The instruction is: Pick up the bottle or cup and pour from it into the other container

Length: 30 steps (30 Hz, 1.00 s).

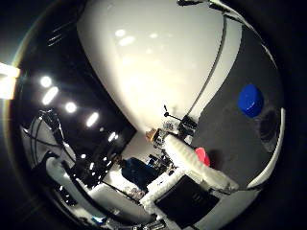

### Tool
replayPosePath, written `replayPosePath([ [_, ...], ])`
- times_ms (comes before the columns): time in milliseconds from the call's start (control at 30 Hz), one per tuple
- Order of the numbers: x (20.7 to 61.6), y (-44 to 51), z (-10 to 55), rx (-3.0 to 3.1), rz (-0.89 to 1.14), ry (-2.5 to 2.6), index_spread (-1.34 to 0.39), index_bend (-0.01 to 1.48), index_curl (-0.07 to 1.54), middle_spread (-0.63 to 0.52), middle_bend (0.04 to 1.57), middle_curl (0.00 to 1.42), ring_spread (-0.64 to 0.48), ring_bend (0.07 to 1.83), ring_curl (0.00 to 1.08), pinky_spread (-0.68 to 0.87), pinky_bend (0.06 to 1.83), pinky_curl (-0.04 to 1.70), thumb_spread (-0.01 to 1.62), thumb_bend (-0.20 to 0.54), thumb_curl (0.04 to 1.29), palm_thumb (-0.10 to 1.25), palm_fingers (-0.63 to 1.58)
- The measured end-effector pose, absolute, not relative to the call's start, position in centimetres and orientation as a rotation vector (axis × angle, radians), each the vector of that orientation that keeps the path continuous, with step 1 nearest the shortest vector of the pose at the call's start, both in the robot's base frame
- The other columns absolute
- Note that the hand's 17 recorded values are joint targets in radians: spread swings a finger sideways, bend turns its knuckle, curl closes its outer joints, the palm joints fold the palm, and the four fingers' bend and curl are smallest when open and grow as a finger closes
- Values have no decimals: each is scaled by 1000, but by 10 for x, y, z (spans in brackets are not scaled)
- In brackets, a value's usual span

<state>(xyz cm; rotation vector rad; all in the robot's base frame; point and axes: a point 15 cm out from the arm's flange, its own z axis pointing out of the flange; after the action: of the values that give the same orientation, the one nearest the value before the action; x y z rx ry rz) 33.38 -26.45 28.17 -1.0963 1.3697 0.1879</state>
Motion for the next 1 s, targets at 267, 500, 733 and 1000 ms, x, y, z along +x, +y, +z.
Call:
replayPosePath([
  [267, 336, -275, 257, -1056, 206, 1401, -231, 163, 295, 12, 296, 359, 98, 569, 211, 434, 889, -5, 1064, -21, 367, 644, 171],
  [500, 338, -279, 239, -1038, 220, 1426, -231, 162, 295, 12, 299, 360, 99, 567, 212, 433, 878, -5, 1061, -23, 374, 646, 173],
  [733, 344, -277, 221, -1040, 242, 1448, -231, 162, 293, 12, 303, 362, 100, 569, 210, 434, 875, -5, 1061, -24, 376, 645, 175],
  [1000, 358, -264, 208, -1066, 292, 1441, -234, 161, 292, 13, 319, 365, 99, 564, 208, 432, 868, -5, 1055, -24, 382, 650, 186],
])
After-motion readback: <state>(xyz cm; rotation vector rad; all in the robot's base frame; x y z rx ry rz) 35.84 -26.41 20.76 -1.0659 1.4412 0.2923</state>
